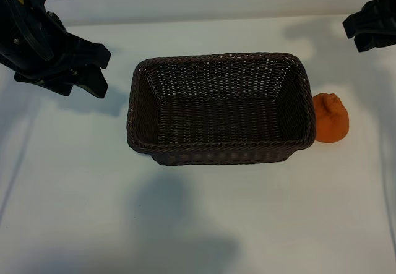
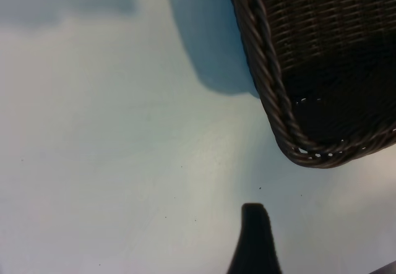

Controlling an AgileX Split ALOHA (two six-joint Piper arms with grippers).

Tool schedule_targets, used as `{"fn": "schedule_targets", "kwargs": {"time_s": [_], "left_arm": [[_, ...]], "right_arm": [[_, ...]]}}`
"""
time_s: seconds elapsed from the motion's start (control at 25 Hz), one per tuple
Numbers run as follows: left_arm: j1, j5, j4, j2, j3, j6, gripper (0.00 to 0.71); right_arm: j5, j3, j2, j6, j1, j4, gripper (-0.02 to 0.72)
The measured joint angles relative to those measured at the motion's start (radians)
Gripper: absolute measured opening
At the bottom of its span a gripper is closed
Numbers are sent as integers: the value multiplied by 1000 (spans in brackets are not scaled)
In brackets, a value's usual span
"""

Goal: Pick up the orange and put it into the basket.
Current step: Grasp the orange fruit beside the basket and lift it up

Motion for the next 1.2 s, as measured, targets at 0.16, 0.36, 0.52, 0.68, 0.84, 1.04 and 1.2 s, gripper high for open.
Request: {"fn": "schedule_targets", "kwargs": {"time_s": [0.16, 0.36, 0.52, 0.68, 0.84, 1.04, 1.2], "left_arm": [[0, 0, 0, 0, 0, 1, 573], [0, 0, 1, 0, 0, 1, 573], [0, 0, 4, 0, 0, 1, 573], [0, 0, 4, 0, 0, 1, 573], [0, 0, 5, 0, 0, 1, 573], [0, 0, 5, 0, 0, 1, 573], [0, 0, 18, 0, 0, 1, 573]], "right_arm": [[3, 0, 63, -1, 0, -1, 489], [-5, 0, 166, -1, 0, -1, 489], [-34, 0, 213, -4, 0, -20, 489], [-51, 5, 244, -4, 0, -43, 489], [-105, 69, 253, -5, 0, -45, 489], [-193, 151, 253, -5, 0, -40, 489], [-237, 167, 254, -5, 0, -12, 489]]}}
